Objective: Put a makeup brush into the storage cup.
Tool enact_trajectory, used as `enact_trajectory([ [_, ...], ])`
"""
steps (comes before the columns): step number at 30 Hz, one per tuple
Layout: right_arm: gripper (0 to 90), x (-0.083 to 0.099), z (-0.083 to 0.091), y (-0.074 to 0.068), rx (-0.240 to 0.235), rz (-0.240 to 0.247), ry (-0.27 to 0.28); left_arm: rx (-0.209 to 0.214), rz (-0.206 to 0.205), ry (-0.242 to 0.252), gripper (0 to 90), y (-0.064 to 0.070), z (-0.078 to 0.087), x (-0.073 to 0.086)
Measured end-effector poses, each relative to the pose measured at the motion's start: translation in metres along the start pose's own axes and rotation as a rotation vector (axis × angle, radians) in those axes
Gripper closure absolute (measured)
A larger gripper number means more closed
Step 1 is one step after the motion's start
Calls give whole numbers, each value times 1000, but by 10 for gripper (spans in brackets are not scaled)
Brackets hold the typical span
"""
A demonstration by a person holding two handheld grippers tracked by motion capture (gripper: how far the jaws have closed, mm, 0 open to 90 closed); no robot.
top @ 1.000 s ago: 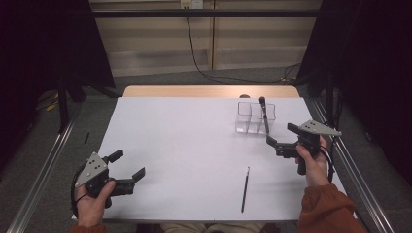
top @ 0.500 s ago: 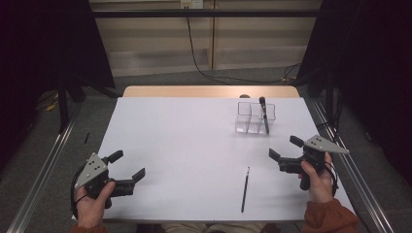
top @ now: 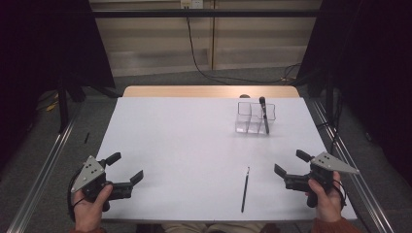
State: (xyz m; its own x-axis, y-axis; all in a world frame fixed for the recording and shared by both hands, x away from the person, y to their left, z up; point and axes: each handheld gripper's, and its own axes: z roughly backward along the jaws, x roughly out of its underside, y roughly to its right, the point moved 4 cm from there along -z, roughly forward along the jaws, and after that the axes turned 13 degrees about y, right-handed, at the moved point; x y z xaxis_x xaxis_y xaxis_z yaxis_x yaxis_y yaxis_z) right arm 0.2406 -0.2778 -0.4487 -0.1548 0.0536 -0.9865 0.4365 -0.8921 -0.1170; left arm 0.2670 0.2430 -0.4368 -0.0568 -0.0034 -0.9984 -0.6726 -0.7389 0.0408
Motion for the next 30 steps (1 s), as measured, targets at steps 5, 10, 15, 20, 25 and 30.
enact_trajectory([
  [5,13,0,2,1,1,-1,12,12,1,-6,19,2,-3,1],
  [10,13,-1,2,2,3,0,22,21,-4,-15,18,3,-6,2],
  [15,12,-1,0,1,-10,-1,25,19,-1,-17,18,1,-6,3],
  [20,10,0,-5,-1,-19,-22,25,17,-4,-16,18,1,-5,3],
  [25,8,1,-6,-4,-30,-18,18,12,-3,-15,18,0,-5,2],
  [30,8,2,-10,-7,-45,-12,13,10,-5,-16,18,1,-5,2],
])
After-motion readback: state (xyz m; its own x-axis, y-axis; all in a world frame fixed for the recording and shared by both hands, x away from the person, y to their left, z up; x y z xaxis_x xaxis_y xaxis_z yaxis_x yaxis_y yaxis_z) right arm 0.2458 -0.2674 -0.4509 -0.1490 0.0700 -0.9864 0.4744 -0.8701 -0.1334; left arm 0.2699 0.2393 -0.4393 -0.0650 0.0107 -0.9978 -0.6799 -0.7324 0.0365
